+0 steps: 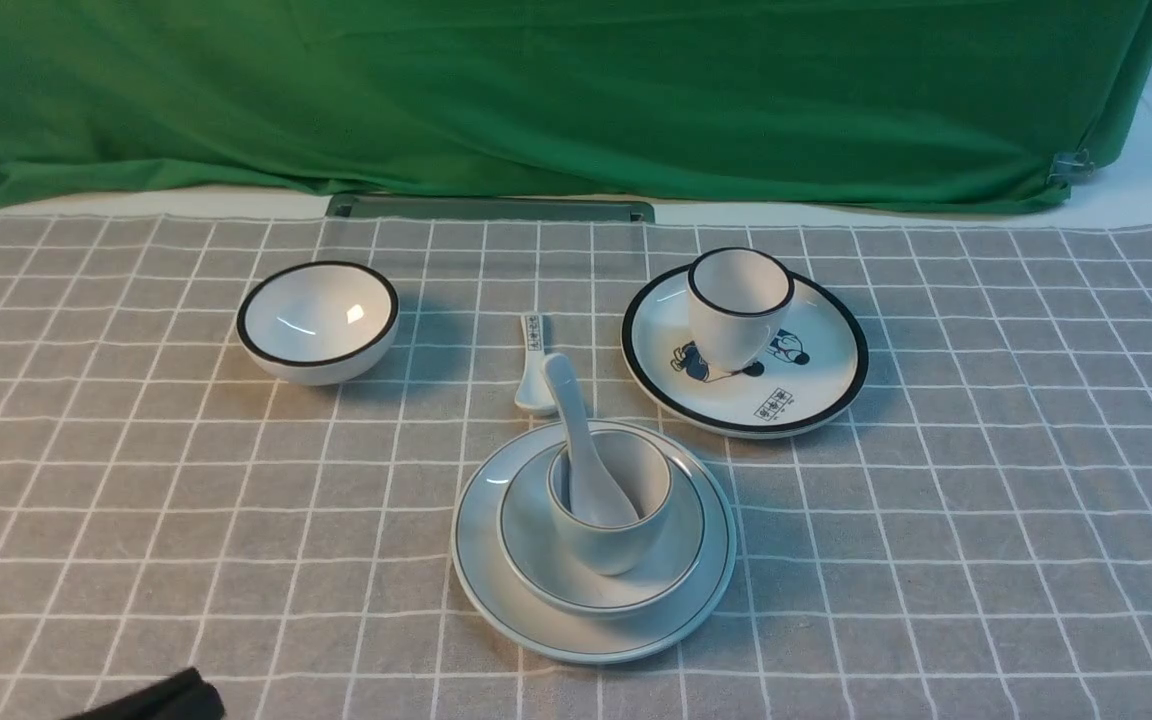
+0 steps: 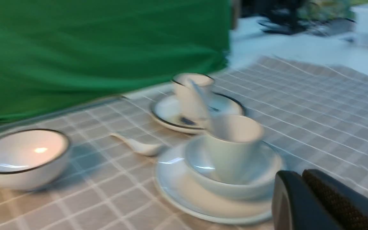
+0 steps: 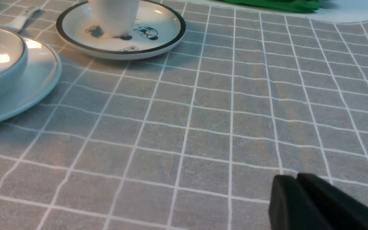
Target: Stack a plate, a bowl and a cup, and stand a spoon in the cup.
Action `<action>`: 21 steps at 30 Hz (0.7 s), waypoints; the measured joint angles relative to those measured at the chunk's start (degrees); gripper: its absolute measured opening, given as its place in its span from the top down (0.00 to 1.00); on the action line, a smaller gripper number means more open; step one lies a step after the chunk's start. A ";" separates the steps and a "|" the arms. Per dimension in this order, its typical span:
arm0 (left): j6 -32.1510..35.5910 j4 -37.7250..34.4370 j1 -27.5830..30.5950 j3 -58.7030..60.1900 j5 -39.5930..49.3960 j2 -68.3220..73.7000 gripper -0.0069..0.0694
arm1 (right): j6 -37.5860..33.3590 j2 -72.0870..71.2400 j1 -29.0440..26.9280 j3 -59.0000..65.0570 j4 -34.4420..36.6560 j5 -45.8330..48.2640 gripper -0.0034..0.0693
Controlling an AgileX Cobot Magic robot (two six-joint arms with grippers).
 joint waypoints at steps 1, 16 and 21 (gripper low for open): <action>-0.03 -0.47 1.24 0.00 -0.14 -0.09 0.89 | 0.00 0.00 0.00 0.00 0.00 0.00 0.85; 0.24 -8.41 34.86 0.04 14.96 -4.36 0.89 | 0.00 -0.07 0.00 0.00 0.00 0.08 0.83; 0.24 -8.46 34.86 0.04 14.79 -4.36 0.89 | 0.00 -0.07 0.00 0.00 0.00 0.08 0.83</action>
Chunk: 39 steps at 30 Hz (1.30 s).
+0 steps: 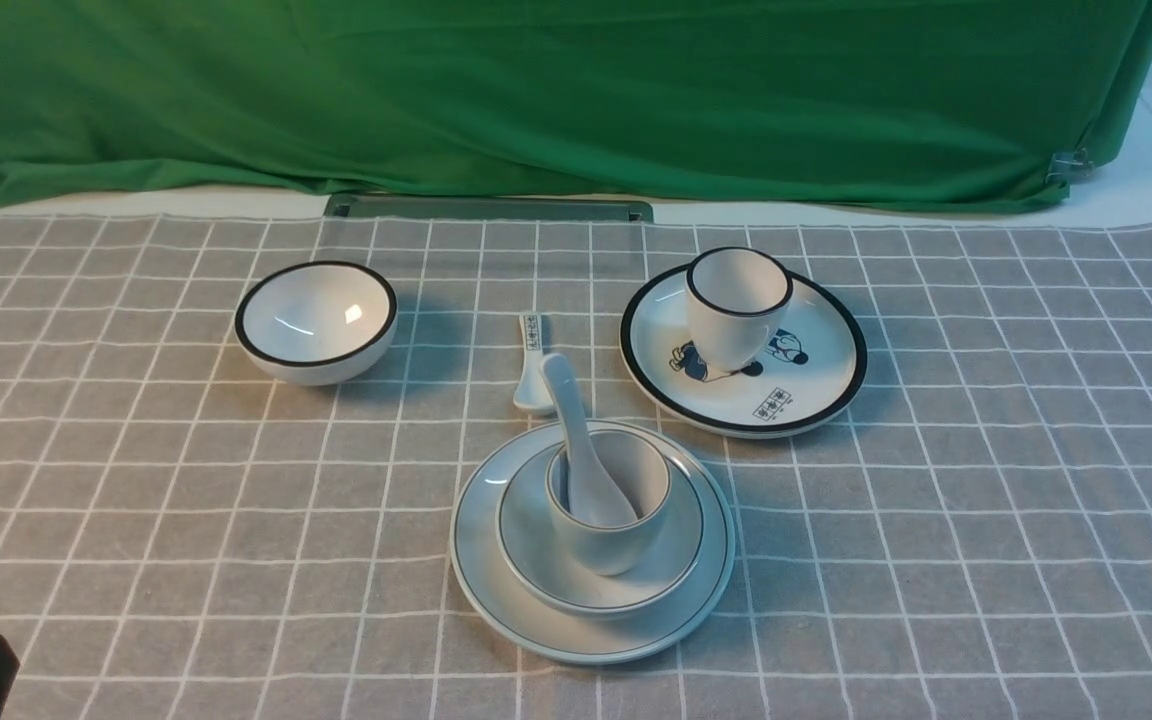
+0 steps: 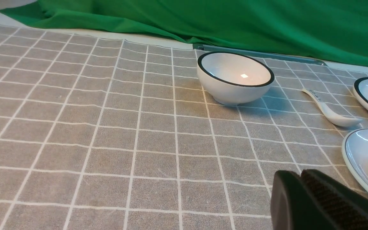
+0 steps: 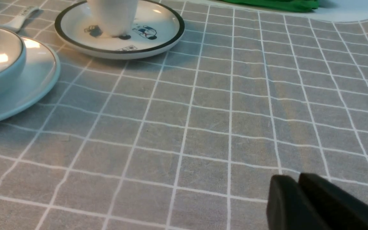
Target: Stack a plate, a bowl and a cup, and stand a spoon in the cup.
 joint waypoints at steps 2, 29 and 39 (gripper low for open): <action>0.00 0.00 0.00 0.00 0.00 0.00 0.89 | 0.00 0.00 0.00 0.00 0.00 0.00 0.83; 0.46 0.00 0.00 0.00 0.00 0.00 0.89 | 0.00 0.00 0.00 0.00 0.00 -0.05 0.75; 0.57 0.00 0.00 0.00 0.00 0.00 0.89 | 0.00 0.00 0.00 0.00 0.00 -0.05 0.70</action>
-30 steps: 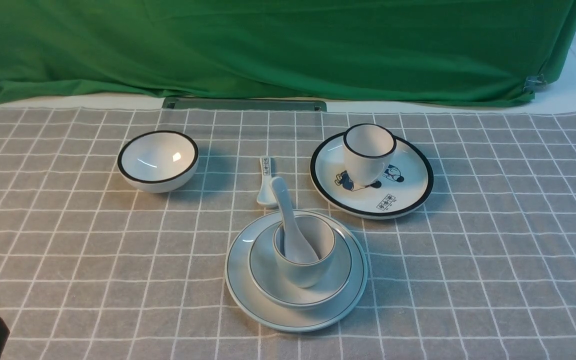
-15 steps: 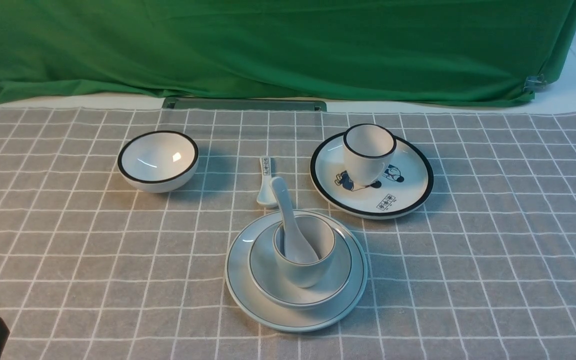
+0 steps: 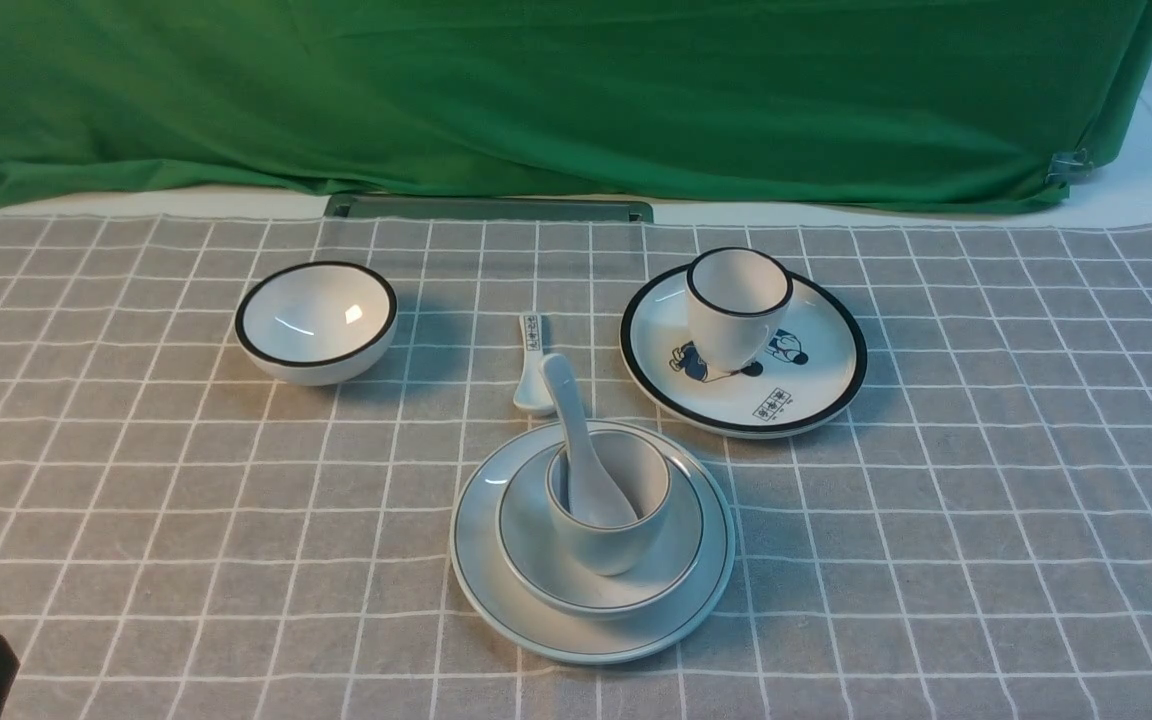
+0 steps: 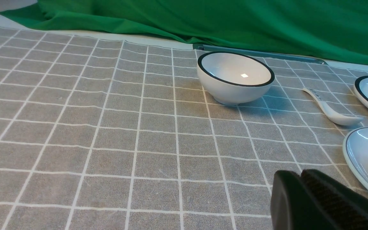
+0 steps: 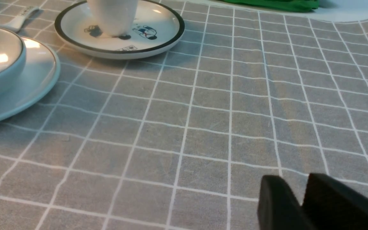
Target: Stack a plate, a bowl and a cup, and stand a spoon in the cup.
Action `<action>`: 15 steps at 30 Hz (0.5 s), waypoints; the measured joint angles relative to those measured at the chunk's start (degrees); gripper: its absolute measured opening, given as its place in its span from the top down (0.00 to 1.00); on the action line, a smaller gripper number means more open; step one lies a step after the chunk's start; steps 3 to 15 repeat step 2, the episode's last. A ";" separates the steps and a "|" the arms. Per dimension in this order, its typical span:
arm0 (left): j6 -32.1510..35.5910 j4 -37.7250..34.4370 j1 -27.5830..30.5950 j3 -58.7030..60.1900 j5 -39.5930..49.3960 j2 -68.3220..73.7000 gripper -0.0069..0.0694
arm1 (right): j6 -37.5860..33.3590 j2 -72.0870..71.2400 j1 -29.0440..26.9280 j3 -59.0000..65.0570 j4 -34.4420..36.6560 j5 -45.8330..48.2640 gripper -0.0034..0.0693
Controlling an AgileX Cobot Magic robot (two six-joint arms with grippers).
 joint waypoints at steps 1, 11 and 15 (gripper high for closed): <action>0.00 0.00 0.00 0.00 0.00 0.00 0.89 | 0.00 0.00 0.00 0.00 0.00 0.00 0.70; 0.00 0.00 0.00 0.00 0.00 0.00 0.89 | 0.00 0.00 0.00 0.00 0.00 0.00 0.69; 0.00 0.00 0.00 0.00 0.00 0.00 0.89 | 0.00 0.00 0.00 0.00 0.00 0.00 0.69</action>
